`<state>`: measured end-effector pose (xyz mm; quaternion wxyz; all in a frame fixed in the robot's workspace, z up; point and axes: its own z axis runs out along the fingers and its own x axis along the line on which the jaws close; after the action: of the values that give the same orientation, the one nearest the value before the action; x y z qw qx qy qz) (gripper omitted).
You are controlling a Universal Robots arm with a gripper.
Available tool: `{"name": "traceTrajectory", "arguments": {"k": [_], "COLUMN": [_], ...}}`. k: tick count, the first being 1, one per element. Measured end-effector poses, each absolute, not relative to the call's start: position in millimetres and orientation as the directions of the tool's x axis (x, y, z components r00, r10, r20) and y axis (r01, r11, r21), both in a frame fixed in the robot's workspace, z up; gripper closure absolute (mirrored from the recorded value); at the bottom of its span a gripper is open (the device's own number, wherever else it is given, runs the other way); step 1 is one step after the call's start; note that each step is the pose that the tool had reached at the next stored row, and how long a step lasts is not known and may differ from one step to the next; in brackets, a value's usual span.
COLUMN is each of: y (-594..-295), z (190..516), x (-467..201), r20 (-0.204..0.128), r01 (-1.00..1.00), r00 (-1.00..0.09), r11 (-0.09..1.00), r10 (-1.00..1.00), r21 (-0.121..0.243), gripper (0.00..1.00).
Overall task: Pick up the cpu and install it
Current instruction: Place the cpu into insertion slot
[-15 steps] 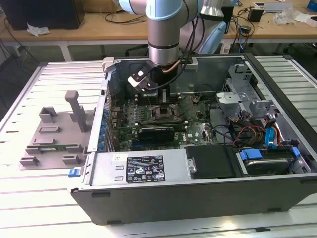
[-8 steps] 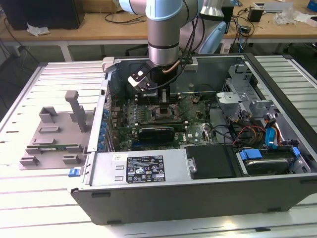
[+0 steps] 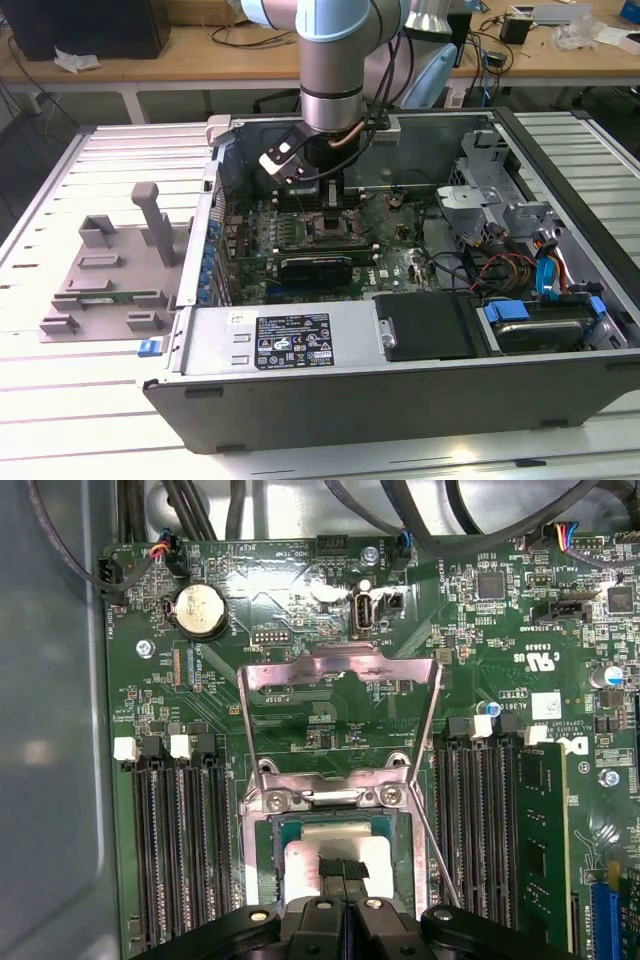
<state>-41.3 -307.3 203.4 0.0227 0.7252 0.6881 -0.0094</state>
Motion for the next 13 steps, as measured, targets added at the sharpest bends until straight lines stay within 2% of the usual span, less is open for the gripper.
{"name": "traceTrajectory", "arguments": {"k": [13], "y": [-307], "z": [231], "x": [-41], "r20": [-0.045], "r01": [0.998], "r00": [0.053], "r11": [-0.052], "r10": [0.998], "r21": [0.020], "gripper": [0.89]}}
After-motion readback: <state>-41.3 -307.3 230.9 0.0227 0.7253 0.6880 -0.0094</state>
